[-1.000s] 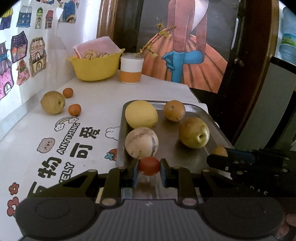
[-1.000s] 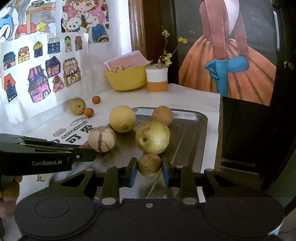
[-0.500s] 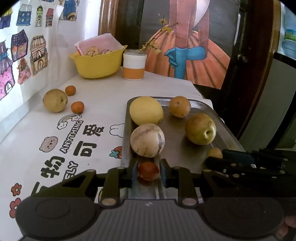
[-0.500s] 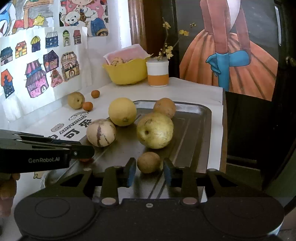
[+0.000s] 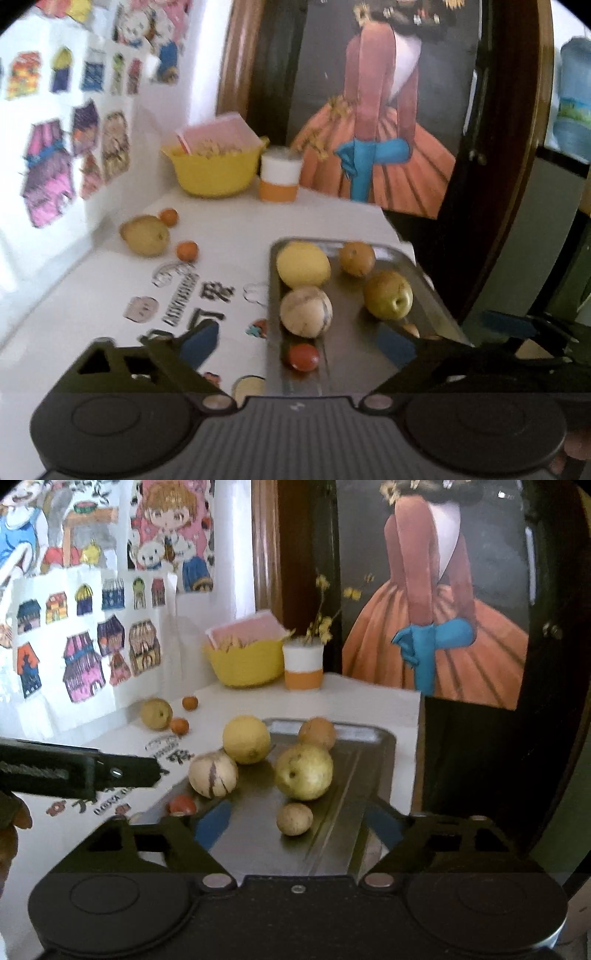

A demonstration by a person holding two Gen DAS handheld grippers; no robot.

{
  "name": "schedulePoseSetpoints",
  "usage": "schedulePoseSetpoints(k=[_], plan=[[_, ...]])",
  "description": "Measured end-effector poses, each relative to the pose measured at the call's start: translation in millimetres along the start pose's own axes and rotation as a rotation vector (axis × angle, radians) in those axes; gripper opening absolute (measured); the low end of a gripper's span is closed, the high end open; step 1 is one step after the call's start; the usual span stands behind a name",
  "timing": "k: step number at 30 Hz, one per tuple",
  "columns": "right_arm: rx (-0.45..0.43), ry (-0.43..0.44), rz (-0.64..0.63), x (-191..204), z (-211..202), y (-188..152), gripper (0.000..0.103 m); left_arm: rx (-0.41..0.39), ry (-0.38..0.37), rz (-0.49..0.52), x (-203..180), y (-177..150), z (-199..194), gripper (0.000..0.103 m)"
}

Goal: Organize fruits
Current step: 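Lift both tools away from the tray, then move both open tools toward the loose pear and small oranges on the table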

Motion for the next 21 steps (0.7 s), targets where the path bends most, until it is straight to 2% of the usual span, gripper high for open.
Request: schedulePoseSetpoints(k=[2,7,12,15,17,19,21], plan=[[-0.019,-0.017,0.005,0,-12,3,0.101,-0.027,0.001,-0.011,5,3,-14,0.102],[-0.013,-0.025,0.005,5,-40,6,0.102,-0.036,-0.002,-0.055,26,2,-43,0.102],[0.075,0.046,0.040,23,-63,-4,0.102,-0.002,0.031,-0.010,46,-14,-67,0.103],[0.166,0.132,0.062,41,-80,-16,0.102,0.058,0.075,0.050,57,-29,-82,0.103],[0.277,0.251,0.053,59,-91,-21,0.102,0.133,0.111,0.085,65,-39,-92,0.102],[0.379,0.355,0.016,76,-105,-17,0.102,0.221,0.125,0.116,72,-46,-102,0.102],[0.428,0.386,-0.072,89,-116,-2,0.102,0.264,0.148,0.131,80,-45,-112,0.102]])
Point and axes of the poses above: each gripper's, at about its wrist camera, not at the fingertips, and z roughly the way its jaws point, x to its left, y to its top, the point moved 9 cm from there along z, roughly the way its jaws point, and after that the axes turned 11 degrees about -z, right-handed, at the moved point
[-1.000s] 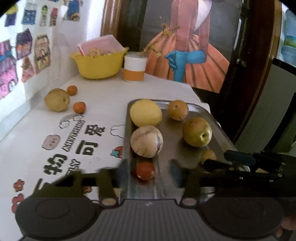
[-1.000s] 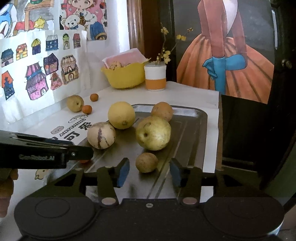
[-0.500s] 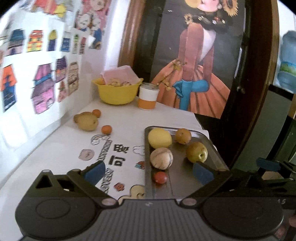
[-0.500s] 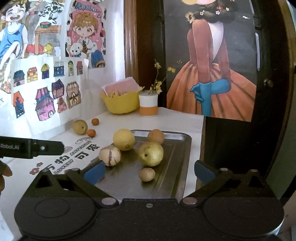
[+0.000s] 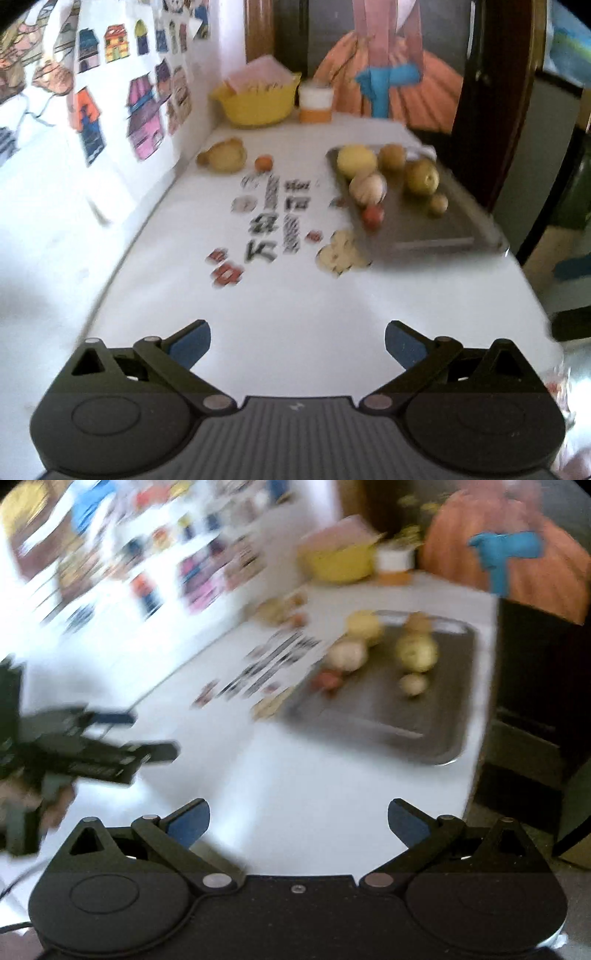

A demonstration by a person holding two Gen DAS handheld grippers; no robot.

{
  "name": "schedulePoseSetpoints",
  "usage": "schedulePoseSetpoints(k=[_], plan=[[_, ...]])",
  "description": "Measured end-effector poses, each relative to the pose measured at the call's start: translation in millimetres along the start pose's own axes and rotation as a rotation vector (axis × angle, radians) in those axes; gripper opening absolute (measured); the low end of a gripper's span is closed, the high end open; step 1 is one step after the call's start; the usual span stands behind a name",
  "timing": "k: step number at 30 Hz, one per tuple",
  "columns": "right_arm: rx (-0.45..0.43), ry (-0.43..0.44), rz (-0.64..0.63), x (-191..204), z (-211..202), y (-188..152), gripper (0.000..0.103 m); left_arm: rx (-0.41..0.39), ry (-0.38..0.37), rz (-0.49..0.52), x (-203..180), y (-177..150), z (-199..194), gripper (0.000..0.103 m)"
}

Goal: Organize fruits
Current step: 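Move both open tools toward the loose pear and small oranges on the table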

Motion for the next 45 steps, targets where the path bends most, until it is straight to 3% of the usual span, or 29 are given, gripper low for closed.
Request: schedulePoseSetpoints(k=[4,11,13,18,23,26,27,29,33,39,42,45], plan=[[0.059,0.010,-0.166,31,-11,41,0.102,0.004,0.028,-0.010,17,16,-22,0.102],[0.054,0.154,-0.250,63,13,104,0.102,-0.031,0.098,-0.047,42,62,-32,0.103],[0.032,0.160,-0.299,65,25,120,0.102,-0.035,0.123,-0.065,51,77,-24,0.103],[-0.139,0.064,-0.493,48,40,172,0.102,-0.066,0.112,-0.159,63,112,-1,0.102],[-0.255,0.019,-0.473,2,56,233,0.102,-0.119,0.104,-0.200,61,151,26,0.102],[-0.385,-0.140,-0.518,-34,69,254,0.102,-0.188,0.120,-0.248,59,170,46,0.103],[-0.389,-0.182,-0.527,-45,77,255,0.102,-0.204,0.135,-0.278,61,174,55,0.103],[-0.361,-0.211,-0.498,-67,102,257,0.102,-0.212,0.143,-0.314,63,181,77,0.102],[-0.290,-0.115,-0.394,-92,151,247,0.102,-0.198,0.150,-0.357,70,195,121,0.102],[-0.228,0.002,-0.299,-89,212,243,0.102,-0.199,0.020,-0.456,84,200,178,0.102],[-0.178,0.025,-0.275,-93,239,244,0.102,-0.208,0.012,-0.485,91,204,194,0.102],[-0.130,0.047,-0.250,-98,263,246,0.096,-0.205,0.030,-0.475,92,208,209,0.102]])
Point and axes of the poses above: each gripper's, at about its wrist camera, not at the fingertips, and z roughly the way its jaws point, x to its left, y to its top, the point moved 9 cm from there along z, roughly the way its jaws point, and after that the axes turned 11 degrees about -z, right-handed, at the moved point
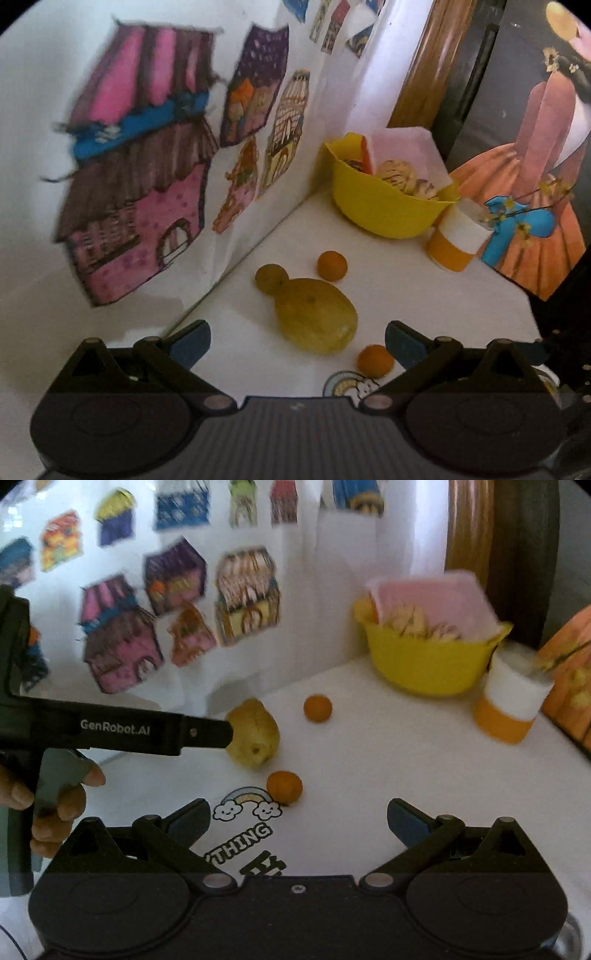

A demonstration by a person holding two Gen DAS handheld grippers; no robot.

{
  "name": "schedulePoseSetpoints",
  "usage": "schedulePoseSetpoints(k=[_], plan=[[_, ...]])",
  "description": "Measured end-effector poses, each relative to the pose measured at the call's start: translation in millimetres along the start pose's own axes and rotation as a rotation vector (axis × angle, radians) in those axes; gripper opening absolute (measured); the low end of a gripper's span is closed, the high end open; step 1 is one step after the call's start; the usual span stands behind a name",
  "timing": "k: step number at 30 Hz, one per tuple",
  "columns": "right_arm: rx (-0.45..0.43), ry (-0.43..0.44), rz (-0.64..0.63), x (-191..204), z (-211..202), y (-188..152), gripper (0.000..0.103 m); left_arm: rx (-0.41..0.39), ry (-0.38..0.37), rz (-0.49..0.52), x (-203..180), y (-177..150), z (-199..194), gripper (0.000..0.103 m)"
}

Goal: Organize fruits
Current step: 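Move both open tools toward the loose pear and small oranges on the table, then grasp the large yellow-brown pear with the left tool while the right tool grasps a small orange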

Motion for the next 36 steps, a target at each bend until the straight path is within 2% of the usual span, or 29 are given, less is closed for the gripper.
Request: schedulePoseSetpoints(k=[2,5,7,9,13,18,20,22,25,36], plan=[[0.012,0.011,0.019,-2,10,0,0.090,0.004,0.001,0.002,-3,0,10,0.102],[0.020,0.033,0.027,-3,19,4,0.087,0.023,-0.014,-0.011,-6,1,23,0.102],[0.033,0.048,0.025,0,24,3,0.084,0.029,0.011,-0.008,-6,2,31,0.101],[0.053,0.076,0.027,3,32,3,0.077,0.035,0.020,-0.003,-8,2,37,0.096],[0.073,0.078,0.015,5,43,3,0.058,0.058,0.018,-0.009,-8,-1,47,0.085],[0.075,0.080,0.025,5,53,6,0.051,0.065,0.000,-0.020,-12,-1,56,0.076],[0.079,0.082,0.026,4,55,7,0.046,0.072,-0.011,-0.013,-15,-2,59,0.068],[0.076,0.074,0.011,3,57,9,0.043,0.076,-0.013,-0.019,-16,-1,59,0.068],[0.070,0.067,0.006,3,60,11,0.032,0.071,-0.019,-0.029,-15,-1,59,0.067],[0.066,0.048,-0.022,4,40,3,0.030,0.060,-0.007,-0.010,-7,-9,41,0.066]])
Point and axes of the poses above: each gripper's, at about its wrist camera, not at the fingertips, and z roughly the way its jaws point, x to its left, y to its top, the point moved 9 cm from there along z, roughly the way its jaws point, and after that the axes turned 11 degrees about -z, right-handed, at the moved point
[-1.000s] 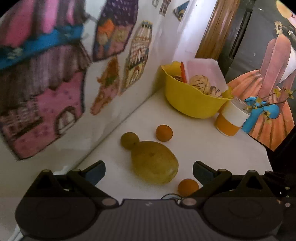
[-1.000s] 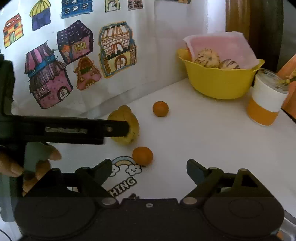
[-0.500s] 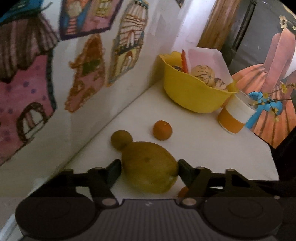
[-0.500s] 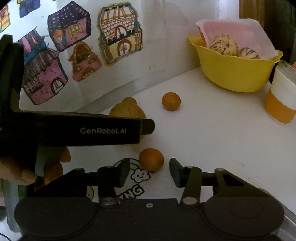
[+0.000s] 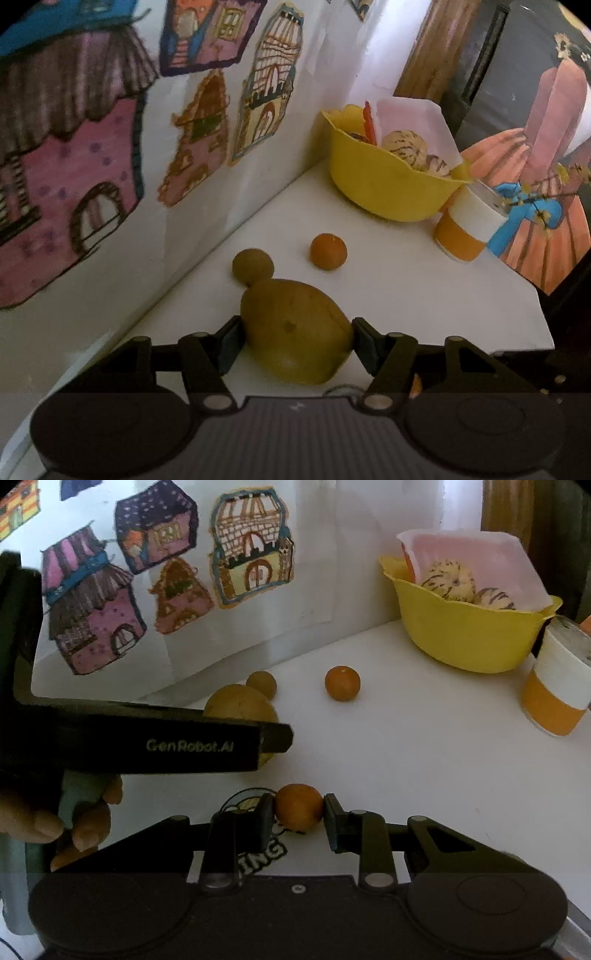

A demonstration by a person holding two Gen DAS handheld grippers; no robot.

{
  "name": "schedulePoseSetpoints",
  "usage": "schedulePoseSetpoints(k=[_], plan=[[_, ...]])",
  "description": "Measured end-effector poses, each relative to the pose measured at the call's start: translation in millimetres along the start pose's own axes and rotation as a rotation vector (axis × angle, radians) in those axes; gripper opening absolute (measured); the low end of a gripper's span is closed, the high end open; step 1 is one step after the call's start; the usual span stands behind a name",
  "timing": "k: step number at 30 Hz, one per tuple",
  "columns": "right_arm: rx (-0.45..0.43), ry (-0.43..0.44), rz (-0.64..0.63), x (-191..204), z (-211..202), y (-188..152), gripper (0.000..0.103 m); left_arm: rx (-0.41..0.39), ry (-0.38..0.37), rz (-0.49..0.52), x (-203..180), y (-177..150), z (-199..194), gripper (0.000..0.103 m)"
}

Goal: Organize fruits
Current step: 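Grasp the large yellow-brown pear with the left tool while the right tool grasps a small orange, then carry the pear onto the tray with the left tool while the right tool carries the orange there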

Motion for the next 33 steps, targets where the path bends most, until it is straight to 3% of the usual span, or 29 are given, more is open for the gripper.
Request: schedulePoseSetpoints(k=[8,18,33], plan=[[-0.035,-0.024,-0.021,16,-36,-12,0.030,0.007,0.001,0.019,6,-19,-26,0.066],[-0.086,-0.016,0.044,35,-72,-29,0.030,0.001,-0.009,0.007,8,-43,-62,0.066],[-0.208,-0.085,0.155,56,-167,-77,0.030,-0.008,-0.133,0.061,-34,-78,-137,0.066]])
Point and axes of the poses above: each gripper's, at about its wrist camera, not at the fingertips, and z roughly the way its jaws point, x to its left, y to its top, the point moved 9 cm from there along z, roughly the way its jaws point, and after that the axes turned 11 degrees about -z, right-handed, at the moved point
